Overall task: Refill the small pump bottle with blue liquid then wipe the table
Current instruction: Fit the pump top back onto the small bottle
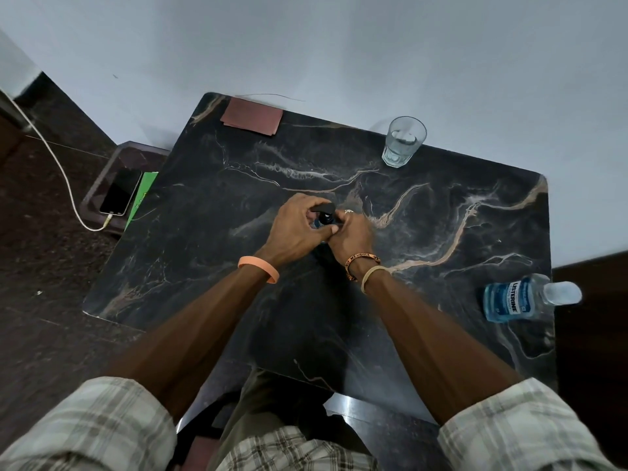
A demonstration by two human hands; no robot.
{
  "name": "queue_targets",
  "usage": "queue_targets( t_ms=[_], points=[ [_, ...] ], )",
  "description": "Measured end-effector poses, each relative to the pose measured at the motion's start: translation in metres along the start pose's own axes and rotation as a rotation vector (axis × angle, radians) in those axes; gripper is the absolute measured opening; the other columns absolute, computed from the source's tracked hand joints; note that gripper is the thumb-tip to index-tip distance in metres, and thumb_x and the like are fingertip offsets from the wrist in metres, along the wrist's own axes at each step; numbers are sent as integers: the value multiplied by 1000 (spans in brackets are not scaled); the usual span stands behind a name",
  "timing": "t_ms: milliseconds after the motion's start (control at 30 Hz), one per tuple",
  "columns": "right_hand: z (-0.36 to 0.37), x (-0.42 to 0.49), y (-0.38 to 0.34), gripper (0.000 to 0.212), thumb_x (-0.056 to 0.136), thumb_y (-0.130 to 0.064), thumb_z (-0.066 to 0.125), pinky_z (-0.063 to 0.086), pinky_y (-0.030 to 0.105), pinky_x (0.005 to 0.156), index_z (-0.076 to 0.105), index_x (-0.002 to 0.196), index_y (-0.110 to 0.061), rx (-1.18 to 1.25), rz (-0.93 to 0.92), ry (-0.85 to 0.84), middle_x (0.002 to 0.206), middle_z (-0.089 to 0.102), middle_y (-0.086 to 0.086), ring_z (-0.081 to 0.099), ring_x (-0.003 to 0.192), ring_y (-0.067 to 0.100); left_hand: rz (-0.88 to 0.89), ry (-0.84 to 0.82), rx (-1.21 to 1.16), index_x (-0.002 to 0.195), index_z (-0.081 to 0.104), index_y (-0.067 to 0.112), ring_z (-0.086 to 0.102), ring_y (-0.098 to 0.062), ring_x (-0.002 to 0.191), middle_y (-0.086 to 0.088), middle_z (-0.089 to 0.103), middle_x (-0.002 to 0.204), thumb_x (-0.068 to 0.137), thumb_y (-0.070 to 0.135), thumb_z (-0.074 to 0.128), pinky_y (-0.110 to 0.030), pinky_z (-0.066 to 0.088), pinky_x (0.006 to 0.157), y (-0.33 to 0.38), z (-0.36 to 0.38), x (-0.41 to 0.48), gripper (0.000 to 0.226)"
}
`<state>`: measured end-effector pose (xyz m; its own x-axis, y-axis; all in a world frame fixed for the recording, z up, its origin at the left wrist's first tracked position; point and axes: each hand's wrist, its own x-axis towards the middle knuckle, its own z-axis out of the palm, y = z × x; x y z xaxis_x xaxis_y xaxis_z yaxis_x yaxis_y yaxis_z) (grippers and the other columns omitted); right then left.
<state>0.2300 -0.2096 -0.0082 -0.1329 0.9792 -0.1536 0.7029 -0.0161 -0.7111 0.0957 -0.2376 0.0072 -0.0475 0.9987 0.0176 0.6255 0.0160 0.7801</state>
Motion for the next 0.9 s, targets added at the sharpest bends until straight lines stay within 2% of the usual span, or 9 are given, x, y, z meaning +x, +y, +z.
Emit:
queue_targets(
  t_ms=[133, 233, 300, 400, 500, 600, 700, 833, 900],
  points=[
    [-1, 0, 0, 28, 73, -16, 77, 25, 5, 43, 76, 100, -22, -28, -24, -2, 74, 71, 1, 54, 62, 9, -43, 59, -8, 109, 69, 25, 63, -4, 84, 10, 64, 98, 72, 32, 85, -26, 57, 78, 2, 3, 3, 41],
    [-1, 1, 1, 22, 75, -17, 76, 26, 10, 47, 76, 97, -18, -56, -29, 1, 73, 70, 4, 54, 62, 11, -62, 22, -53, 120, 65, 26, 64, -9, 95, 10, 65, 113, 71, 30, 85, -33, 58, 87, 1, 2, 5, 54],
    [-1, 1, 1, 11, 76, -13, 72, 29, 16, 47, 74, 86, -17, -79, -44, -3, 67, 67, 5, 51, 58, 13, -56, 29, -39, 127, 61, 26, 63, -12, 99, 4, 58, 119, 68, 35, 87, -30, 56, 88, 2, 0, 7, 65],
    [-1, 0, 1, 7, 74, -16, 75, 34, 20, 48, 71, 79, -18, -54, -33, -4, 59, 59, -1, 52, 57, 14, -36, 55, -8, 124, 63, 24, 59, 0, 89, 5, 63, 117, 67, 30, 90, -28, 56, 85, 5, 0, 9, 63],
    [-1, 0, 0, 12, 72, -17, 79, 38, 21, 53, 73, 81, -20, -12, -6, -12, 66, 66, 0, 56, 60, 13, -75, 39, -45, 128, 60, 27, 57, 6, 87, 18, 60, 102, 66, 25, 89, -21, 54, 83, 6, 0, 9, 68],
    [-2, 0, 1, 23, 73, -14, 76, 31, 18, 50, 60, 66, -29, -31, -23, -14, 58, 56, -6, 50, 56, 11, -76, 41, -65, 133, 54, 26, 56, 3, 91, 14, 55, 106, 63, 29, 91, -15, 48, 82, 5, 1, 9, 80],
    [-3, 0, 1, 34, 70, -20, 81, 26, 10, 44, 50, 59, -28, -15, -9, -17, 55, 51, -10, 43, 50, 0, -55, 55, -45, 126, 60, 25, 59, -2, 83, 17, 59, 91, 64, 30, 91, -26, 56, 78, 3, 1, 9, 69],
    [-1, 0, 2, 20, 71, -18, 80, 40, 22, 52, 64, 66, -29, -7, 19, -22, 62, 63, -4, 55, 58, 11, -88, -6, -95, 135, 52, 26, 58, 0, 97, 14, 58, 113, 63, 26, 91, -14, 51, 81, 2, -1, 12, 82],
    [0, 0, 3, 22, 71, -16, 77, 37, 23, 49, 60, 63, -27, -15, 18, -18, 58, 59, -5, 53, 55, 12, -97, 1, -99, 139, 48, 25, 56, -4, 99, 8, 54, 116, 61, 32, 92, -13, 48, 81, 4, -2, 14, 90]
  ],
)
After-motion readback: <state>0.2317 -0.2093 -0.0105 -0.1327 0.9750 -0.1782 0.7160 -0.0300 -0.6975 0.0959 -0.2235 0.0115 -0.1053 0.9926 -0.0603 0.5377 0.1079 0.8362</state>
